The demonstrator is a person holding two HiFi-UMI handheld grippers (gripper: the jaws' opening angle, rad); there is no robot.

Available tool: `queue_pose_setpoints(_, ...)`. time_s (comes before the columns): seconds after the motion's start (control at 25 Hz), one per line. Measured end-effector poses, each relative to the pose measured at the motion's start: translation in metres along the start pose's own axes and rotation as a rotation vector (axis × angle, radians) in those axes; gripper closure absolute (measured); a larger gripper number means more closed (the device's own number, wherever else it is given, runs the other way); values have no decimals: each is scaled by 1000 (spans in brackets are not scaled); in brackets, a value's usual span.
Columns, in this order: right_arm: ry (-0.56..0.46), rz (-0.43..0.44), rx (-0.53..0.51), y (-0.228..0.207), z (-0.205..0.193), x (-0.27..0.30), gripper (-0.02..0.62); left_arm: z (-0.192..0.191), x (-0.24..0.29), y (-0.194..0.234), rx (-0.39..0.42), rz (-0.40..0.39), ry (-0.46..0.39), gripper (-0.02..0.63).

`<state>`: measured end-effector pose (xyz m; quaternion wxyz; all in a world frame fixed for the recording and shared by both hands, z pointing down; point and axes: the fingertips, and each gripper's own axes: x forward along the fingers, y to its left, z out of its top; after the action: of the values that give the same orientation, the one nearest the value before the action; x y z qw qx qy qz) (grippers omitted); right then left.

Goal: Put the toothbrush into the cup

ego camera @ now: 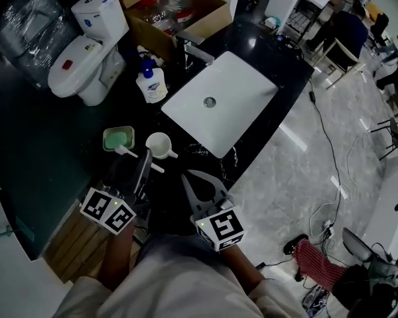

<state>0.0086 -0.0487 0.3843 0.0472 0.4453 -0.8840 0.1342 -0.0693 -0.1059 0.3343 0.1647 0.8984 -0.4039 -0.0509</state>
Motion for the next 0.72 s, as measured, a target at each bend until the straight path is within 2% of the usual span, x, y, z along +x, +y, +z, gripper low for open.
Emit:
queue_pose_setpoints(0.2,12,27,-10,2,3,15,589,9,11,4,101,11,5,566)
queue_pose_setpoints(0.52,53,63,-16,4,-1,38,589,6,26,23,97,15,10,566)
queue_pose_setpoints(0.72,70,46,-23,-7,-4,42,589,-1,40,32,112,12,19,566)
